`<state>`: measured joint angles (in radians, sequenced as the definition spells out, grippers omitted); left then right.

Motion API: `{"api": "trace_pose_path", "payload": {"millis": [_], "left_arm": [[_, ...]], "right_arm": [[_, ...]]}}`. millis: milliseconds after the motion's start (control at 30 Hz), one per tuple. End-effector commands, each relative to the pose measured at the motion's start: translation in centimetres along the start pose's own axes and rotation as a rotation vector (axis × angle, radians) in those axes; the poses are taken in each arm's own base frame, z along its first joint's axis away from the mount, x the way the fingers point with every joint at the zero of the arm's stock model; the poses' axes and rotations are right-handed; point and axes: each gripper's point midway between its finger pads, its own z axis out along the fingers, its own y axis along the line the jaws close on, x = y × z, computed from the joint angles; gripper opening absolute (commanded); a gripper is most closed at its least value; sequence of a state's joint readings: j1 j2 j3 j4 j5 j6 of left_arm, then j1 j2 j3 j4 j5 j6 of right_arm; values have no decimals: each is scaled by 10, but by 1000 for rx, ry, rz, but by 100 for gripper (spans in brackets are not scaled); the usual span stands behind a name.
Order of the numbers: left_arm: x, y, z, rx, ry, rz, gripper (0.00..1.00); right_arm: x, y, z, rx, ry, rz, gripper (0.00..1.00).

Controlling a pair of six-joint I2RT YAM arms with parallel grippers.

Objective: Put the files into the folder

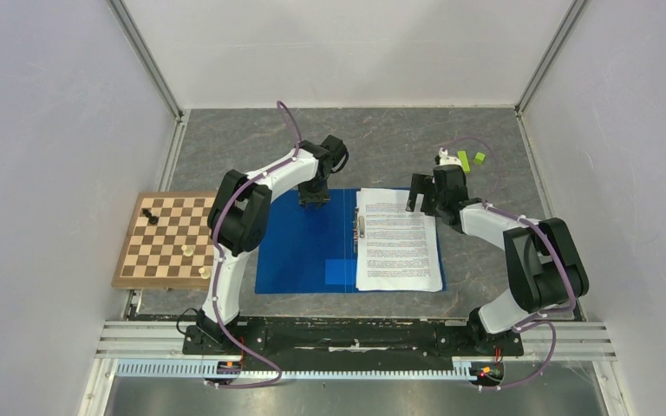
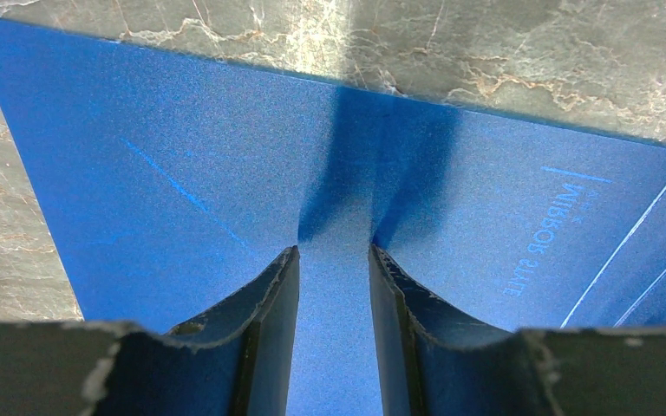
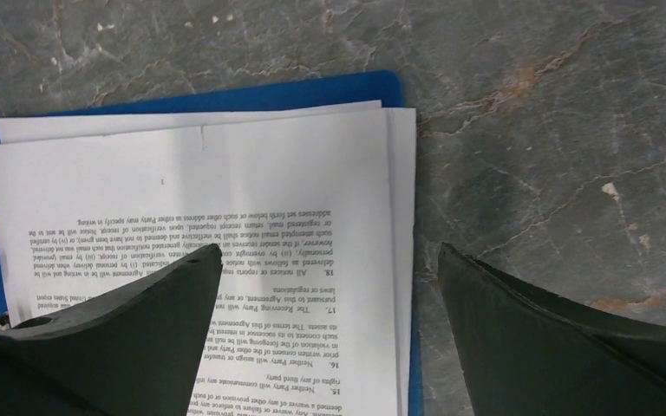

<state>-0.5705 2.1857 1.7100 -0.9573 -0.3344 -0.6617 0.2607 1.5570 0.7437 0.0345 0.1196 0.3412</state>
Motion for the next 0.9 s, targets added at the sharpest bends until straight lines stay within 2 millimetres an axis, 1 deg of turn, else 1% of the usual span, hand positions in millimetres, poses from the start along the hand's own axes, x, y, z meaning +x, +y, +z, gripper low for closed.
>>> {"api": "trace_pose_path", "payload": {"millis": [0, 133, 333, 667, 867], "left_arm": [[5, -5, 13, 7, 33, 10, 43], [4, -5, 12, 9, 31, 7, 42], [3, -6, 12, 10, 30, 10, 42], [2, -7, 13, 14, 30, 8, 42], [2, -8, 13, 18, 33, 8, 42]], "right_arm": [[-15, 7, 5, -71, -48, 31, 98], [-14, 9, 15, -92, -32, 57, 98], [-17, 12, 21, -101, -30, 66, 98], [-29, 17, 19, -115, -65, 58, 98], [-28, 24, 14, -114, -74, 20, 98]]}}
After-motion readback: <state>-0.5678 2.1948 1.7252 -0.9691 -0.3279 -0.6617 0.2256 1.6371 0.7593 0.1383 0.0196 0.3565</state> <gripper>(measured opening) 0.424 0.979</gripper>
